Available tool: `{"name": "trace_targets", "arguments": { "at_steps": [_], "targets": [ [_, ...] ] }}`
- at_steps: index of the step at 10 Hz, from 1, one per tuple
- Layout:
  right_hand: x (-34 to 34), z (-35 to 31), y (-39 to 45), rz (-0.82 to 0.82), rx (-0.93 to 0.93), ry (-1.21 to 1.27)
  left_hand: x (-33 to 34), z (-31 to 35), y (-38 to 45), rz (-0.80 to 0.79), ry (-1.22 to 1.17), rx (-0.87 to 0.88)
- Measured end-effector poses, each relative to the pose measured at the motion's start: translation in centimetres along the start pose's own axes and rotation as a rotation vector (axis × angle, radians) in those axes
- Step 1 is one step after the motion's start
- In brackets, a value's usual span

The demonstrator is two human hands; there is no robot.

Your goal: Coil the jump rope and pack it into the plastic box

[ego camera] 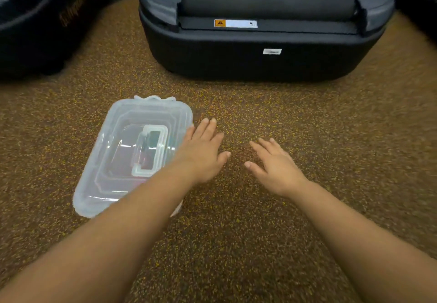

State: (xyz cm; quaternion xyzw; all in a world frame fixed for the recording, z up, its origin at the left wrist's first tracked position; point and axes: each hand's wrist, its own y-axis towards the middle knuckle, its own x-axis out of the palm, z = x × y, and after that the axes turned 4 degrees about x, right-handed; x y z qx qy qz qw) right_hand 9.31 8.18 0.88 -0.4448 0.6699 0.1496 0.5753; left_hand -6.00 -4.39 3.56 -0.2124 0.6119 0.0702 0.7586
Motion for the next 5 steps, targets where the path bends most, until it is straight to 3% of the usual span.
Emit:
{"name": "trace_targets", "arguments": {
  "at_steps": [5],
  "targets": [
    [-5.3,5.3,3.9,-0.16,0.089,-0.1,-4.0,1.0,8.0,-0.236,0.11,-0.074]
  ]
}}
